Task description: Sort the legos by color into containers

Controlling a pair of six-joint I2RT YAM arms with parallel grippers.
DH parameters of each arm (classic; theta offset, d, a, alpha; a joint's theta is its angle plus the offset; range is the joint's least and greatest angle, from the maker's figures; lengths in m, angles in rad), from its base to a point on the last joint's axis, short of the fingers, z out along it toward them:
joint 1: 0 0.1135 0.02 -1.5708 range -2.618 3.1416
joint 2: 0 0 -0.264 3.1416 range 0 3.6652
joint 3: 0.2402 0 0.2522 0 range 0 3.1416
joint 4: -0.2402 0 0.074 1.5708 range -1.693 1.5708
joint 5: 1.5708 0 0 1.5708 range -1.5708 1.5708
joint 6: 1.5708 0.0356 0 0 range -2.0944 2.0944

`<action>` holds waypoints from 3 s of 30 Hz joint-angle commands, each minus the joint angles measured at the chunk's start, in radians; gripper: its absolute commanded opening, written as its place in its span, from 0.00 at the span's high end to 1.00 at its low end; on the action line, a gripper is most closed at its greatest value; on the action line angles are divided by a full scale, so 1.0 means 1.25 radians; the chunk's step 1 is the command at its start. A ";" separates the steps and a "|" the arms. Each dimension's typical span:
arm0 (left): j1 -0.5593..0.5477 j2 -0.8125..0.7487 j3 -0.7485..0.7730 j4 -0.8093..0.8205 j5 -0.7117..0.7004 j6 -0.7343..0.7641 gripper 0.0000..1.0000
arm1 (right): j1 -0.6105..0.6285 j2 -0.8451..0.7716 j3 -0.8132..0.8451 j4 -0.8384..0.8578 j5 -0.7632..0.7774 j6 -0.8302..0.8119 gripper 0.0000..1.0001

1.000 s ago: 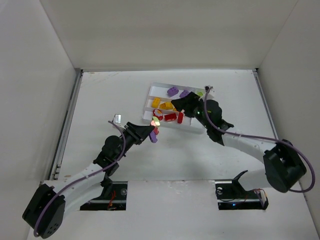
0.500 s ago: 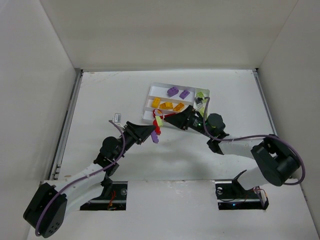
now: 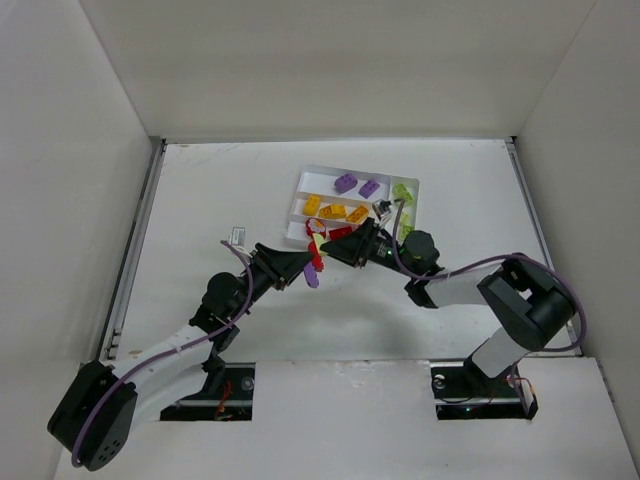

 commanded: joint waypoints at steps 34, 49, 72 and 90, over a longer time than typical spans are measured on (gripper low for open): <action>0.012 -0.036 -0.035 0.064 0.007 0.003 0.83 | -0.204 -0.052 -0.016 0.045 -0.013 0.000 0.65; -0.013 0.089 0.049 0.075 -0.014 0.075 0.83 | -0.216 -0.168 0.145 -0.777 0.554 -0.436 0.64; -0.036 0.129 0.084 0.077 -0.043 0.098 0.83 | -0.193 -0.244 0.133 -0.822 0.582 -0.458 0.34; -0.063 0.129 0.101 0.118 -0.092 0.072 0.82 | 0.142 -0.447 -0.003 -0.564 0.230 -0.347 0.12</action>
